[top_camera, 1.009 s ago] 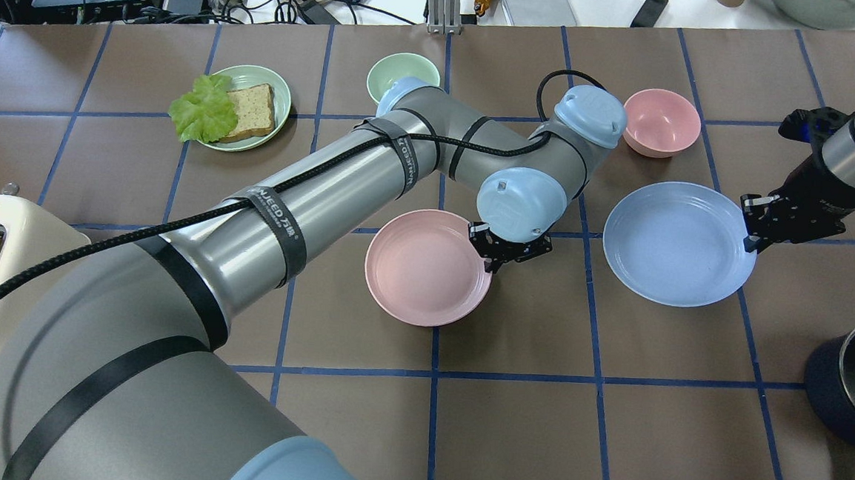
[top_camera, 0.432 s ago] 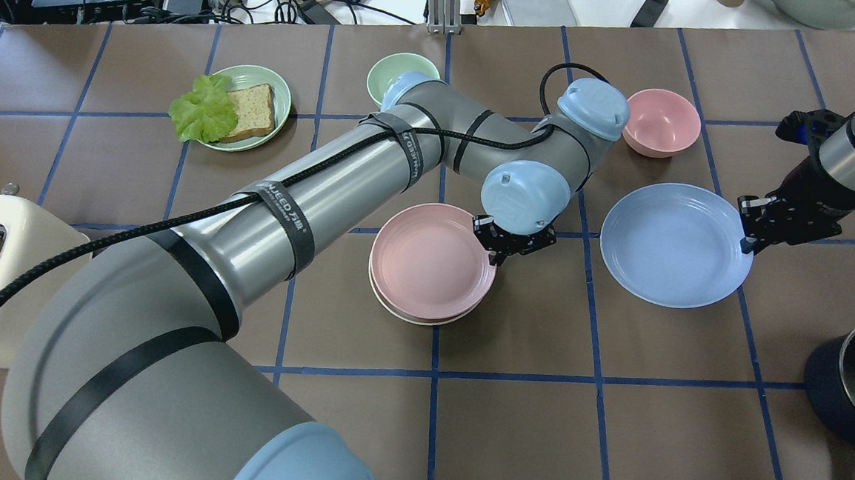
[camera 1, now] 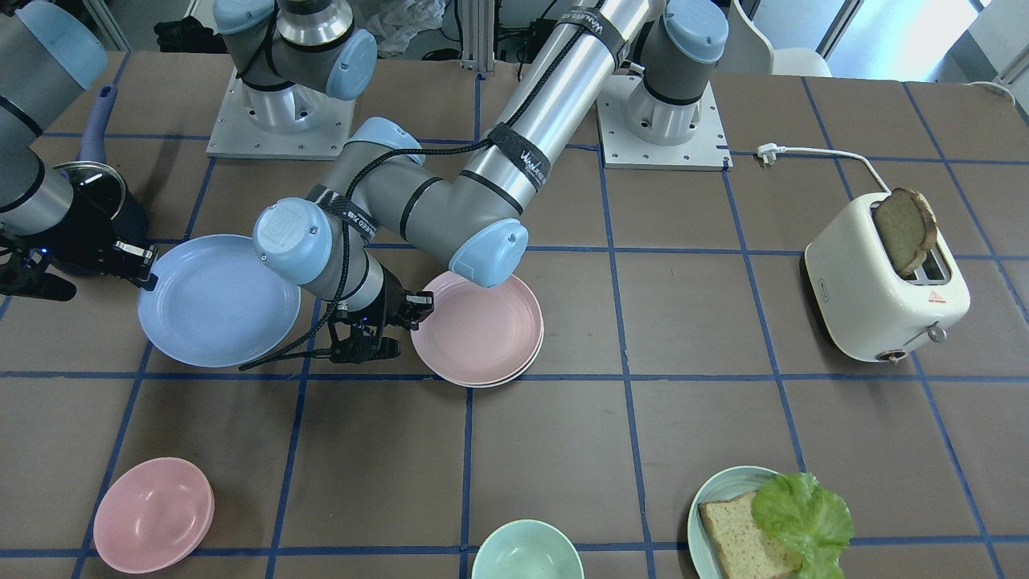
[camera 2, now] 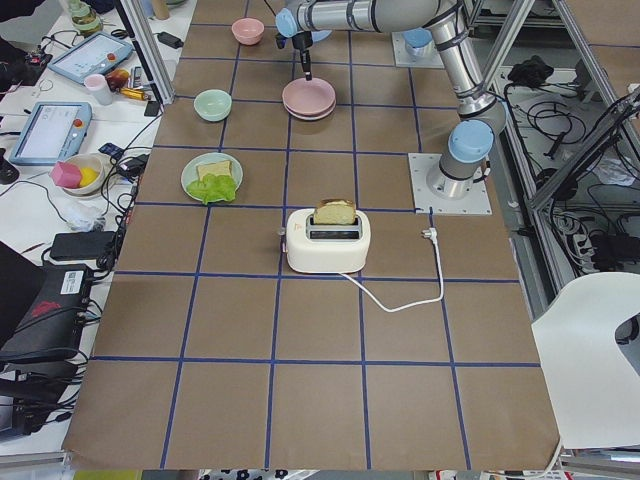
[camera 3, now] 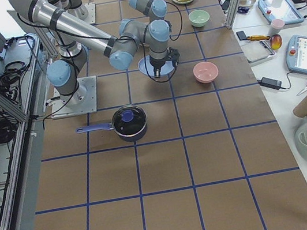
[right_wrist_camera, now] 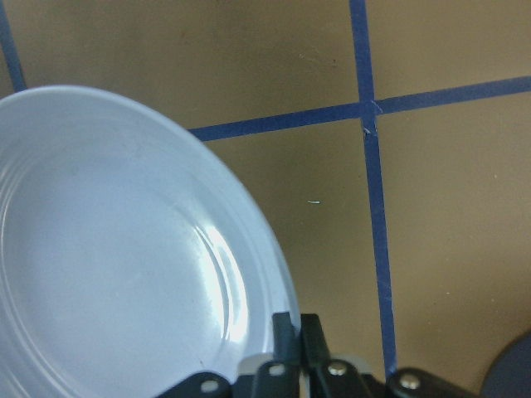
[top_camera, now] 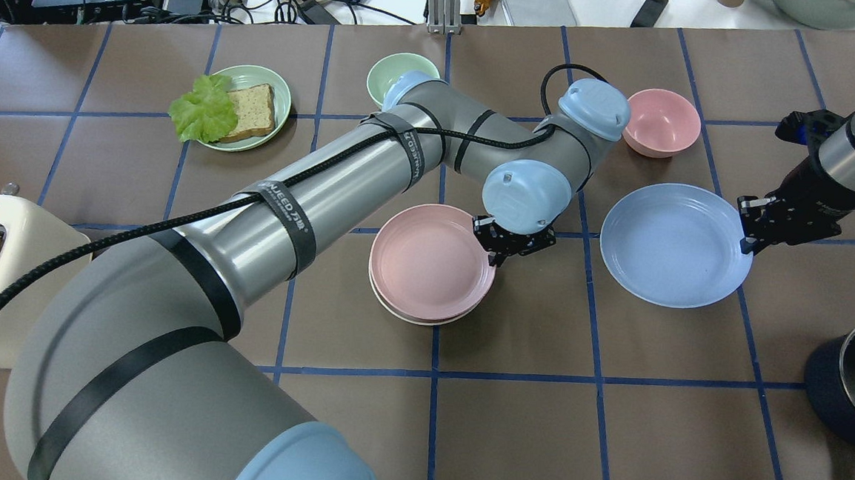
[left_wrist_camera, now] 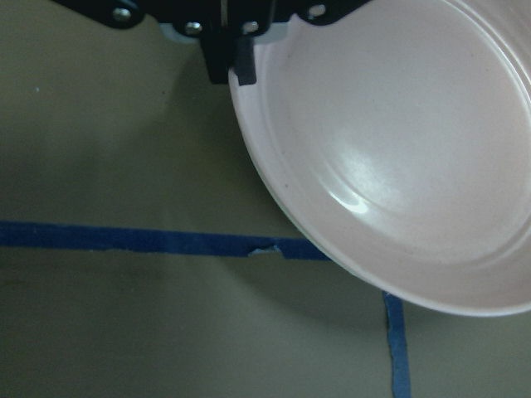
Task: Stack three plates with pink and blue
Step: 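Open the left gripper and raise it away from the stacked plates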
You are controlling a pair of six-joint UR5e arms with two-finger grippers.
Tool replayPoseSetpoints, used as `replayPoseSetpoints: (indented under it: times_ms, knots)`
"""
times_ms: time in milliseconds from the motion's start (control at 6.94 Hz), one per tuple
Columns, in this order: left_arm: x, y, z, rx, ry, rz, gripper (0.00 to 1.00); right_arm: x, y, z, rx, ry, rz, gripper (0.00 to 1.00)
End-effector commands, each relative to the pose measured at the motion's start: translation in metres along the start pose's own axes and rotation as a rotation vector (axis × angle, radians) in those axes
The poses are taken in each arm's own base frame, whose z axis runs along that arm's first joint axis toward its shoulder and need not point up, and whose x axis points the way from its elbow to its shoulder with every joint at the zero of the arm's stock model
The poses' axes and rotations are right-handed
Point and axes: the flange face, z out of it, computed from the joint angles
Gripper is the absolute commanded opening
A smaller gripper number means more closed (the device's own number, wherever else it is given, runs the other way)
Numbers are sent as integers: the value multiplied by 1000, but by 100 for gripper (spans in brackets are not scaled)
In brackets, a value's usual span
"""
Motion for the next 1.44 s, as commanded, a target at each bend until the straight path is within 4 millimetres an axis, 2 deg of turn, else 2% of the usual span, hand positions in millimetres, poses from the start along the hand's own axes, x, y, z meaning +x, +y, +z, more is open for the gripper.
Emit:
replayPoseSetpoints:
  times_ms: [0, 288, 432, 577, 721, 1009, 1297]
  knots:
    - [-3, 4, 0, -14, -12, 4, 0, -1, 1, -1, 2, 1, 0, 0]
    - [-1, 0, 2, -15, -10, 2, 0, -1, 0, 0, 1, 0, 0, 0]
    - [-1, -1, 3, -16, -10, 1, 24, -1, 0, 0, 1, 0, 0, 0]
    - [-3, 1, 1, -16, -10, 2, 78, -1, 1, -2, 4, 1, 0, 0]
    - [-10, 4, -8, -9, -7, 1, 100, -1, 1, -1, 2, 1, 0, 0]
    - [-33, 11, -50, 15, 2, -1, 100, -3, 1, -1, 1, -1, -3, 0]
    - [-70, 16, -102, 67, 55, -33, 100, -11, 5, 10, -14, -13, 23, 0]
